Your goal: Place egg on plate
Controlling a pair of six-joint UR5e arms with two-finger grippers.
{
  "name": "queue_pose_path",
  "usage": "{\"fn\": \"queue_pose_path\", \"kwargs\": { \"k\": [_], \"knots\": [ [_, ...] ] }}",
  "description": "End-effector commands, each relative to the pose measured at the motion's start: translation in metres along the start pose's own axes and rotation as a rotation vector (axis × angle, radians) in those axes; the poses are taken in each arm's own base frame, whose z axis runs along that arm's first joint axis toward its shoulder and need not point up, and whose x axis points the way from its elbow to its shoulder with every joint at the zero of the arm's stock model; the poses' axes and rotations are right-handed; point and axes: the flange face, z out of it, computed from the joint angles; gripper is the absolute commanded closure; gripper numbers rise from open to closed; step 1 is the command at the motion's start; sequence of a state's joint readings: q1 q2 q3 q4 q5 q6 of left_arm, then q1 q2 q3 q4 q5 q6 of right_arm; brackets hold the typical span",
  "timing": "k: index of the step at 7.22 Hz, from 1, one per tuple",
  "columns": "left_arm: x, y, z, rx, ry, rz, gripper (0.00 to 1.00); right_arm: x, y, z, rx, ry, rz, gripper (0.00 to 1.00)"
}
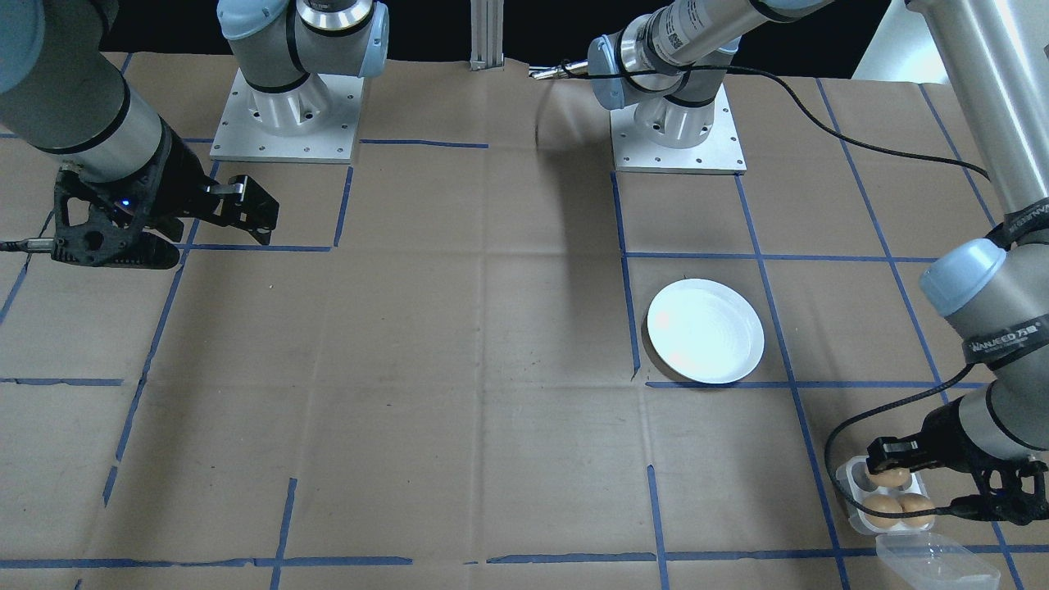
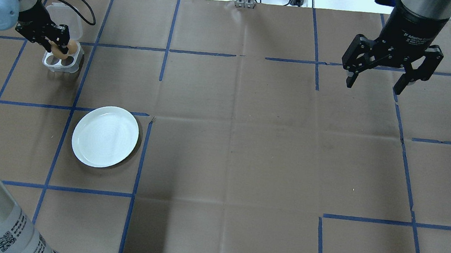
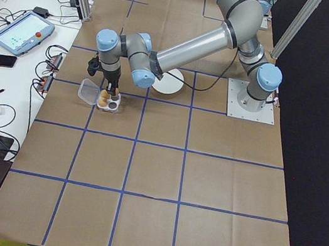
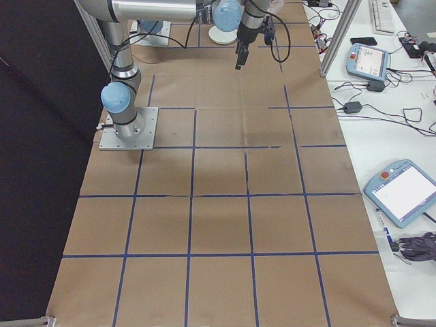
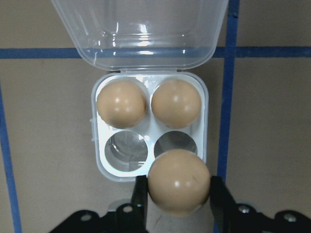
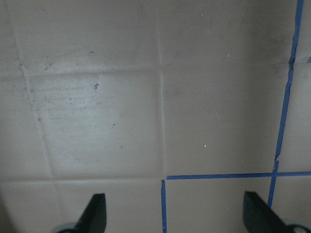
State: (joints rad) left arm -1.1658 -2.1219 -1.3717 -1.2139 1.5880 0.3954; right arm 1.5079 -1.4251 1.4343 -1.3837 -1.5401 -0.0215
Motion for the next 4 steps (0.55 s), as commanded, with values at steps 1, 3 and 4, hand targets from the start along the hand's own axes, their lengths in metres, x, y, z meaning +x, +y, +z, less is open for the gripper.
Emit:
{"fn": "queue_pose_path", "kwargs": {
  "k": [1,3,4],
  "knots": [
    [0.015,0.036,-0.062,-0.046,0.017,-0.035,0.91,0.000,0.000,0.000,0.000,0.000,0.000,0.00],
    [0.068,0.057,-0.070,-0.084,0.027,-0.085,0.93,0.000,0.000,0.000,0.000,0.000,0.000,0.00],
    [0.109,0.069,-0.054,-0.115,0.030,-0.114,0.94,0.000,0.000,0.000,0.000,0.000,0.000,0.00]
  ]
}}
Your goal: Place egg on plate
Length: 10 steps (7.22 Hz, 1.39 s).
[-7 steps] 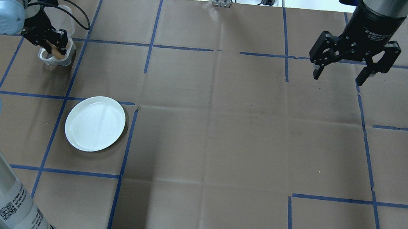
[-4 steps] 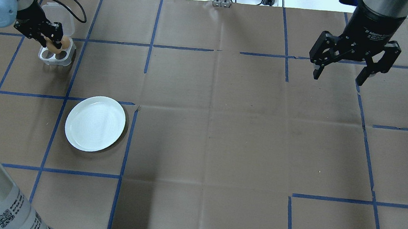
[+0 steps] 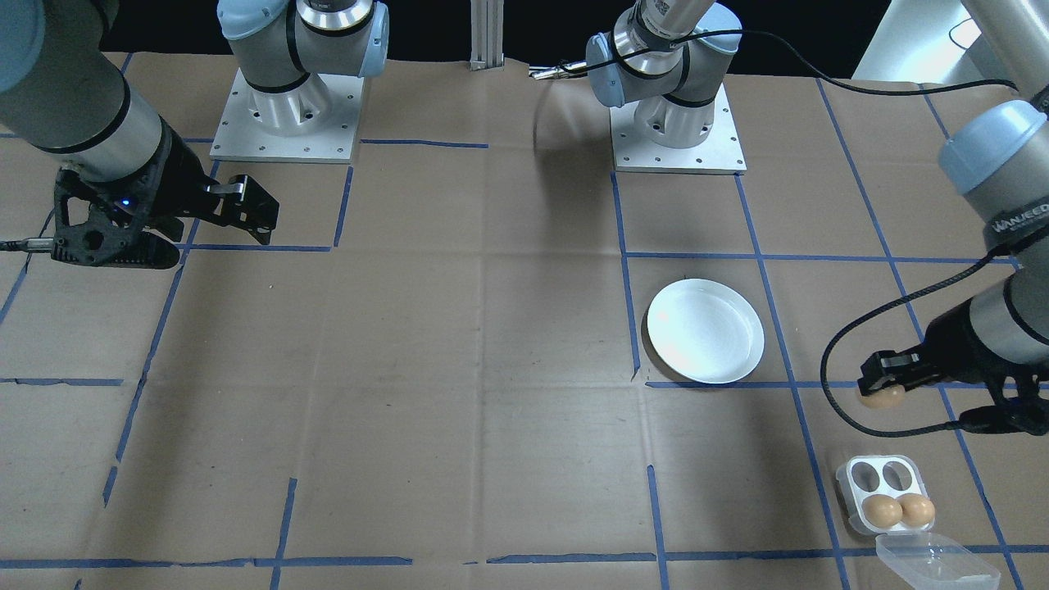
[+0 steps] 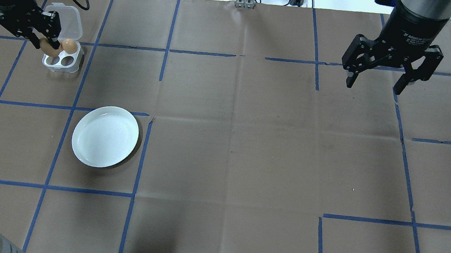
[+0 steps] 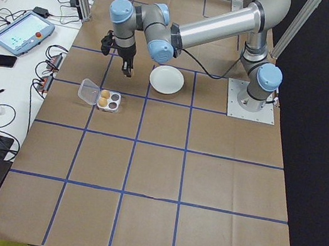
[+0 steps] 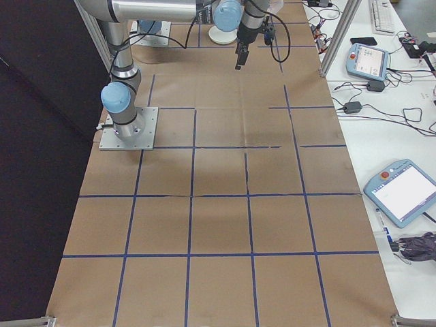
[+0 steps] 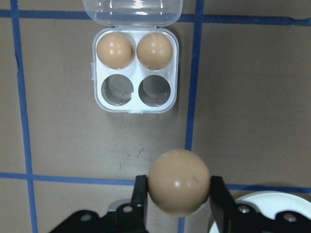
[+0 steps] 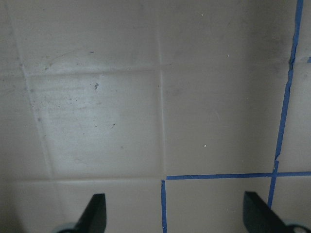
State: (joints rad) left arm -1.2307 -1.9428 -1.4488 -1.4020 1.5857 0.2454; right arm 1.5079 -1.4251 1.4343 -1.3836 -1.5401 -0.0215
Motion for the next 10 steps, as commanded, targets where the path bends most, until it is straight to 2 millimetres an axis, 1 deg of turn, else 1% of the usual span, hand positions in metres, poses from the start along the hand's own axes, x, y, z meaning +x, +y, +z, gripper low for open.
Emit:
{"fn": "queue_pose_path", "kwargs": {
  "k": [1,2,3,4,5,6,7,8,9,10],
  "knots": [
    [0.078,0.041,0.030,-0.071,0.002,-0.054,0.95,0.000,0.000,0.000,0.000,0.000,0.000,0.00],
    [0.101,0.070,0.050,-0.100,-0.001,-0.054,0.97,0.000,0.000,0.000,0.000,0.000,0.000,0.00],
    [0.111,0.102,0.080,-0.094,-0.004,-0.056,0.97,0.000,0.000,0.000,0.000,0.000,0.000,0.00],
    [0.110,0.117,0.121,-0.034,-0.008,-0.041,0.97,0.000,0.000,0.000,0.000,0.000,0.000,0.00],
    [0.104,0.122,0.144,0.050,-0.018,-0.035,0.95,0.000,0.000,0.000,0.000,0.000,0.000,0.00],
    [0.103,0.124,0.153,0.050,-0.021,-0.025,0.94,0.000,0.000,0.000,0.000,0.000,0.000,0.00],
    [0.103,0.126,0.155,0.044,-0.022,-0.024,0.88,0.000,0.000,0.000,0.000,0.000,0.000,0.00],
    [0.103,0.126,0.155,0.044,-0.022,-0.024,0.29,0.000,0.000,0.000,0.000,0.000,0.000,0.00],
    [0.103,0.127,0.151,0.045,-0.038,-0.023,0.00,0.000,0.000,0.000,0.000,0.000,0.000,0.00],
    [0.099,0.128,0.142,0.031,-0.079,-0.024,0.00,0.000,0.000,0.000,0.000,0.000,0.000,0.00]
  ]
}}
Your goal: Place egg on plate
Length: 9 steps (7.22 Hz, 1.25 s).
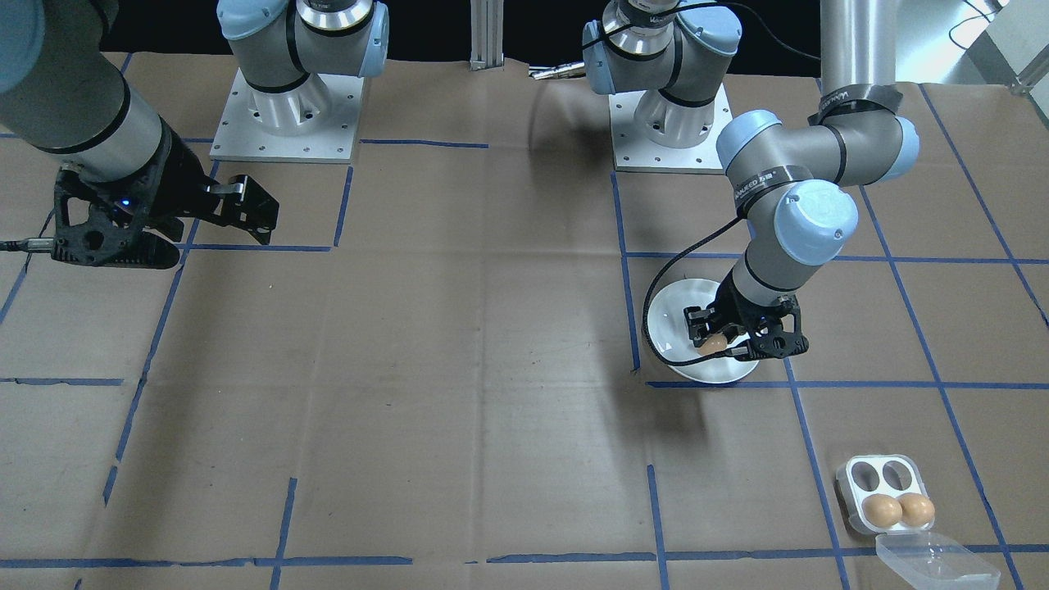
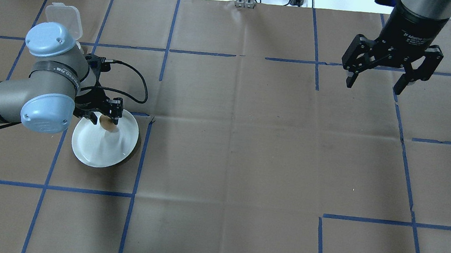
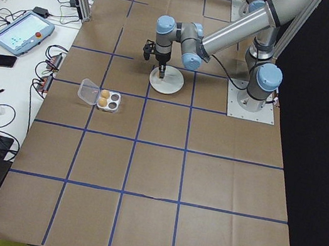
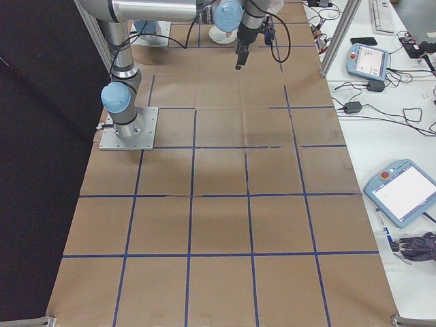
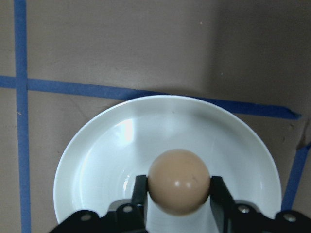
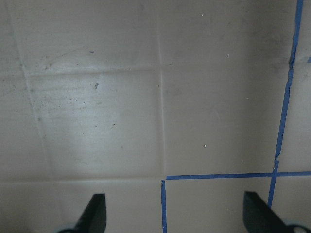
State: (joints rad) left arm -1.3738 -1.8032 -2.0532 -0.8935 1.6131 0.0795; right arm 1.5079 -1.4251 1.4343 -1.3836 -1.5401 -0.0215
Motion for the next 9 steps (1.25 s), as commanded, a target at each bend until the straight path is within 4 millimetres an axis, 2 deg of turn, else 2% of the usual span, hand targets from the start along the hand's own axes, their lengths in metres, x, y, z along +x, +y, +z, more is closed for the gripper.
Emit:
{"fn": "queue_pose_path", "kwargs": {
  "k": [1,3,4,5,6,8,9],
  "knots": [
    [-0.004,-0.003,-0.032,0.002,-0.039,0.004,0.00,0.000,0.000,0.000,0.000,0.000,0.000,0.00],
    [-0.008,-0.006,-0.119,-0.004,-0.039,0.006,0.00,0.000,0.000,0.000,0.000,0.000,0.000,0.00],
    [-0.011,-0.023,-0.144,0.005,-0.035,0.002,0.00,0.000,0.000,0.000,0.000,0.000,0.000,0.00],
    [-0.017,-0.044,-0.149,0.017,-0.030,-0.002,0.00,0.000,-0.001,0.001,-0.002,0.001,0.000,0.00],
    [-0.028,-0.071,-0.143,0.014,-0.024,0.014,0.00,0.000,0.000,0.000,0.000,0.000,0.000,0.00],
    [-0.067,-0.124,-0.139,0.028,-0.028,0.037,0.00,0.000,0.000,0.000,0.000,0.000,0.000,0.00],
    [-0.085,-0.141,-0.138,0.032,-0.037,0.146,0.00,0.000,0.000,0.000,0.000,0.000,0.000,0.00]
  ]
}}
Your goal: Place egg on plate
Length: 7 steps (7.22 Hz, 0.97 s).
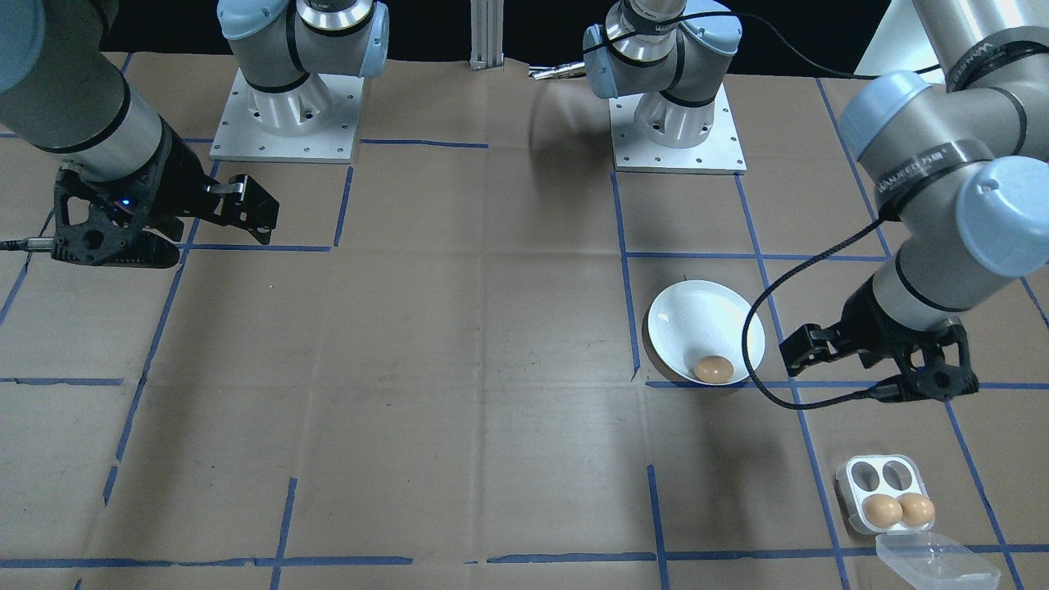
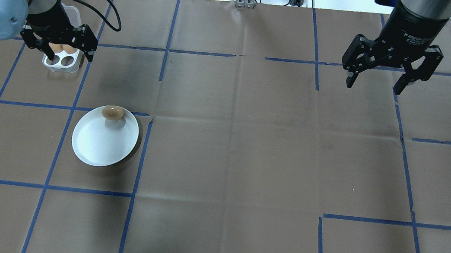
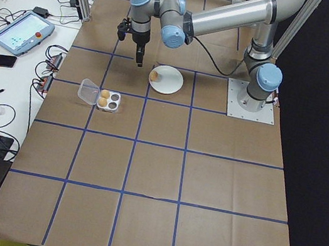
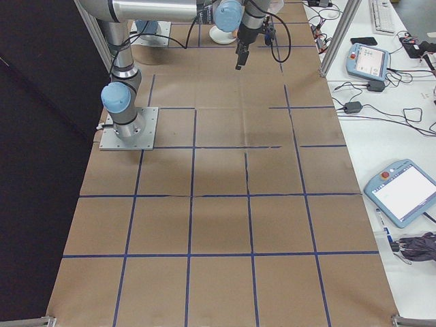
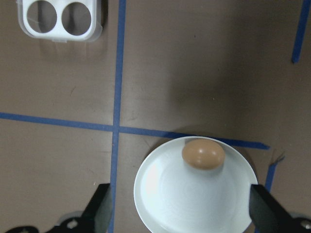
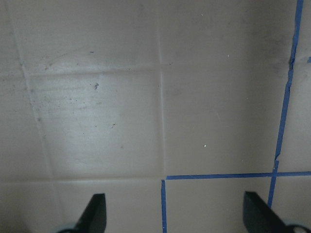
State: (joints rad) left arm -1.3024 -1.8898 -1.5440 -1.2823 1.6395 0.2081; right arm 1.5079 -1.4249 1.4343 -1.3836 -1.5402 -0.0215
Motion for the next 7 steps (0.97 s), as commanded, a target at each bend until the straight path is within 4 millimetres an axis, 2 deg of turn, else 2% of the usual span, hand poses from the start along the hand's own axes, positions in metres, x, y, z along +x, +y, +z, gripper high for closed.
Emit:
{"fn": "queue_pose_path", "kwargs": {
  "k": [1,3,5,7],
  "knots": [
    [-0.050,-0.032,0.005,0.010,-0.014,0.205,0.00,0.000,0.000,0.000,0.000,0.000,0.000,0.00],
    [-0.118,-0.045,0.020,0.016,-0.010,0.343,0.00,0.000,0.000,0.000,0.000,0.000,0.000,0.00],
    [-0.134,-0.080,0.033,0.019,-0.024,0.485,0.00,0.000,0.000,0.000,0.000,0.000,0.000,0.00],
    [-0.130,-0.096,0.044,0.023,-0.023,0.823,0.00,0.000,0.000,0.000,0.000,0.000,0.000,0.00]
  ]
}}
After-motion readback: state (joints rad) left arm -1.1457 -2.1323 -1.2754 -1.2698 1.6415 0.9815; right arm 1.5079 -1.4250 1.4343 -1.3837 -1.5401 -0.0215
